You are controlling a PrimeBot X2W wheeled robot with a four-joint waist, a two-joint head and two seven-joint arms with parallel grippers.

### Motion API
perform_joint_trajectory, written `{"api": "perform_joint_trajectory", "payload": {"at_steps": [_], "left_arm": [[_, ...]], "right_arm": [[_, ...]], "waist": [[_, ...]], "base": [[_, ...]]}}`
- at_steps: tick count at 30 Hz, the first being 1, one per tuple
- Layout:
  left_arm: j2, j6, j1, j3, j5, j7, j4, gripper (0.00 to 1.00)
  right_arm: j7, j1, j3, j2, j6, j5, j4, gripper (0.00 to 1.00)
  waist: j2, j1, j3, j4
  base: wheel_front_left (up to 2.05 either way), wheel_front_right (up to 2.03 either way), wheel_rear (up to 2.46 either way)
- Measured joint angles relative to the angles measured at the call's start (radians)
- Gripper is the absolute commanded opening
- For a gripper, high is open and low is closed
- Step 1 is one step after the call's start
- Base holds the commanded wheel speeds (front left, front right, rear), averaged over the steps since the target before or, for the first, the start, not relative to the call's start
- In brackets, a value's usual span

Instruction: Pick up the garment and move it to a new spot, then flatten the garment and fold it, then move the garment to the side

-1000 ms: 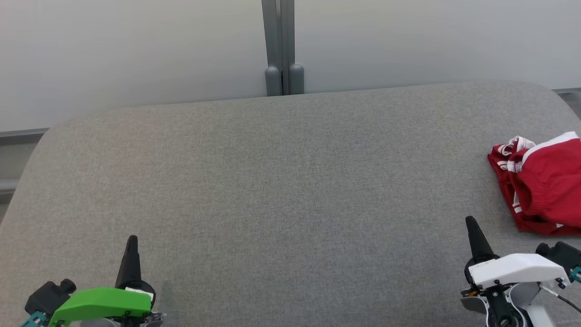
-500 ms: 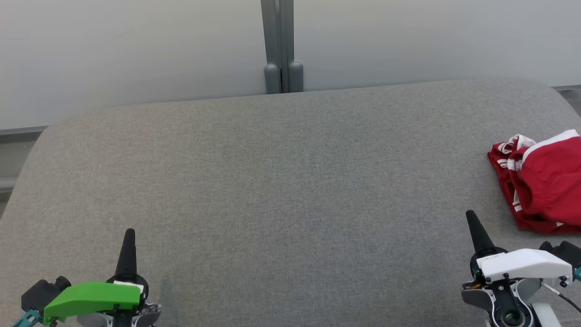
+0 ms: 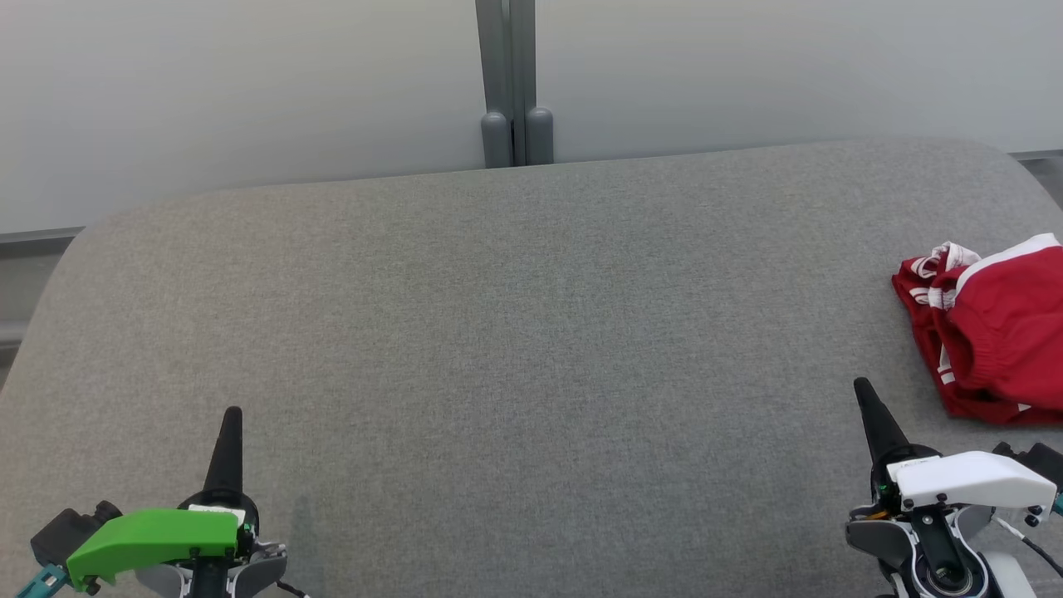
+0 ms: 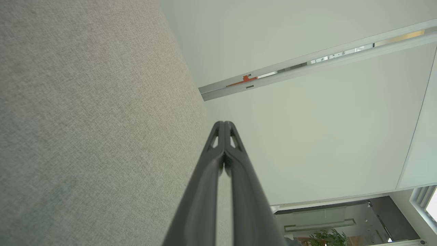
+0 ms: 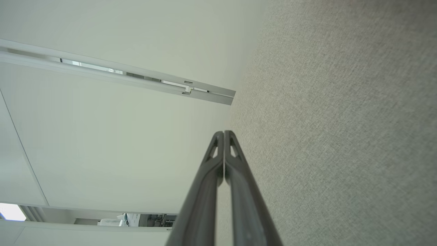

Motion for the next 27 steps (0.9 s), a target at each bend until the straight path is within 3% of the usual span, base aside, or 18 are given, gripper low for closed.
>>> {"api": "perform_joint_trajectory", "payload": {"at_steps": [27], "left_arm": [[0.001,-0.001,-0.025,0.022,-0.205,0.055,-0.012,0.00]], "right_arm": [[0.051,-0.011,-0.014,0.000,0.000,0.223,-0.029,0.00]], "waist": [[0.0000,0.0000,0.014,-0.004]], "base": [[0.00,0.00,0.00]]}}
